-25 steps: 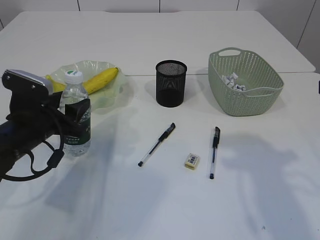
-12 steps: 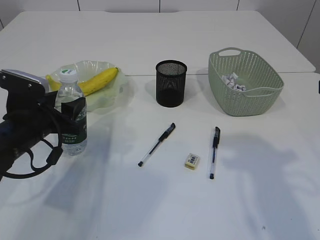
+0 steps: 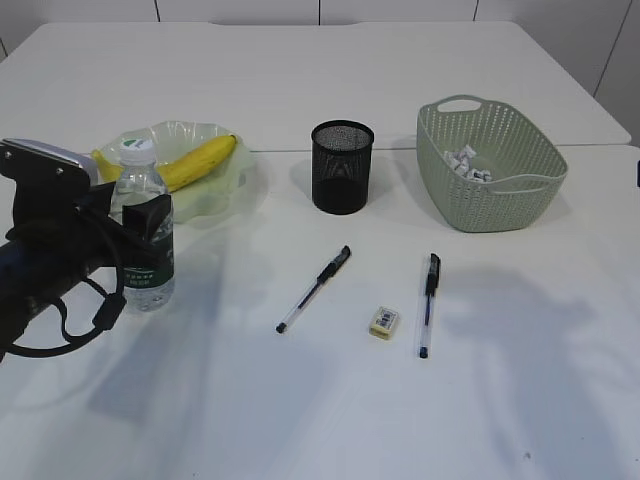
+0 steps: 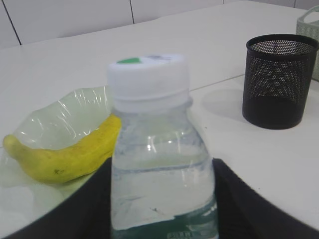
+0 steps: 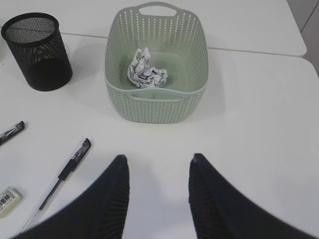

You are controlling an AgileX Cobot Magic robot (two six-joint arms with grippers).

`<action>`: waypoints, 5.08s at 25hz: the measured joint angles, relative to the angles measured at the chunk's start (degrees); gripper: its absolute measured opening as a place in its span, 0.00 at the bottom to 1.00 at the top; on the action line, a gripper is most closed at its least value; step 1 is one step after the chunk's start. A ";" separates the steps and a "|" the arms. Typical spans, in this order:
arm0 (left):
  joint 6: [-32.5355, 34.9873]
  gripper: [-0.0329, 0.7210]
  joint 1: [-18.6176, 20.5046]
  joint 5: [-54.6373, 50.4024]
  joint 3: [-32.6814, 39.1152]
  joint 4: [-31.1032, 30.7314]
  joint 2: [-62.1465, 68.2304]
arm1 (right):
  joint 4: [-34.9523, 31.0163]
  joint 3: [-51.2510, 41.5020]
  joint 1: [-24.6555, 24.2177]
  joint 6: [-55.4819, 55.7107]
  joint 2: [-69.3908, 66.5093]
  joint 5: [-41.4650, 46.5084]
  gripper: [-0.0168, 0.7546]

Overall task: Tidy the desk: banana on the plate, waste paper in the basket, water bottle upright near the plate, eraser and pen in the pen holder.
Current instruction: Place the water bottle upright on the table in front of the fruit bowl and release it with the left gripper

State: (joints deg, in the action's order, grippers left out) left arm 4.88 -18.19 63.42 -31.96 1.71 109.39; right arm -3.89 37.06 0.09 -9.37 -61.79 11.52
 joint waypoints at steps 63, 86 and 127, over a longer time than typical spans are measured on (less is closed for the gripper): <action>-0.04 0.52 0.00 -0.24 0.00 -1.71 -0.06 | 0.00 -0.02 0.00 -0.20 -1.89 -0.12 0.41; -0.04 0.68 0.00 0.88 -0.23 0.11 -0.06 | 0.00 -0.02 0.00 -0.20 -1.89 -0.55 0.41; -0.38 0.73 0.00 1.96 1.09 -1.71 -4.09 | 0.00 -0.02 0.00 -0.23 -1.89 -0.77 0.41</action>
State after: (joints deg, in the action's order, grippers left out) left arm 4.51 -18.19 65.38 -30.88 0.00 105.30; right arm -3.89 37.04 0.09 -9.61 -63.68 10.75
